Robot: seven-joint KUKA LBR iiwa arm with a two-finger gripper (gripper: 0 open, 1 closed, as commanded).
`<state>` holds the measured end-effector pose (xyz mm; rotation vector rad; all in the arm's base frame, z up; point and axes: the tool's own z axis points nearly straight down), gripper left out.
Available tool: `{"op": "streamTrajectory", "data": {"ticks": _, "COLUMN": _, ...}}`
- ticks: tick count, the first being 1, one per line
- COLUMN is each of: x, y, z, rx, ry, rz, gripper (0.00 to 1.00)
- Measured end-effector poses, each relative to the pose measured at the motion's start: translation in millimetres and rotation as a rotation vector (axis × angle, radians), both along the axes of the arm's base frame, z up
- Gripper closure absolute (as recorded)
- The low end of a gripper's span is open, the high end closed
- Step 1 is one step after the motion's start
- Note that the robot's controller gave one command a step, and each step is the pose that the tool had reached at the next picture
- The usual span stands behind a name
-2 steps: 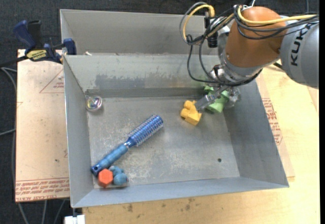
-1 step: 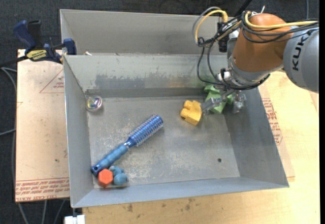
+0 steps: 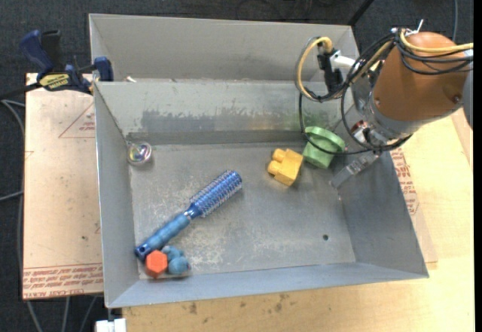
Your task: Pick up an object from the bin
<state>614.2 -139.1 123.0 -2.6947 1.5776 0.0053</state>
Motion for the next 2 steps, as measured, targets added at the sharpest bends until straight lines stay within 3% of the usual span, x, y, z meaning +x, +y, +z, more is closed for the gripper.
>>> {"op": "streamTrajectory", "data": {"ticks": 1, "x": 17.8, "y": 95.2, "z": 50.3, "rx": -0.011, "ry": 0.001, "rz": 0.033, "gripper": 0.00}}
{"op": "streamTrajectory", "data": {"ticks": 2, "x": 31.6, "y": 18.3, "z": -26.2, "rx": -0.019, "ry": -0.002, "rz": 0.850, "gripper": 0.00}}
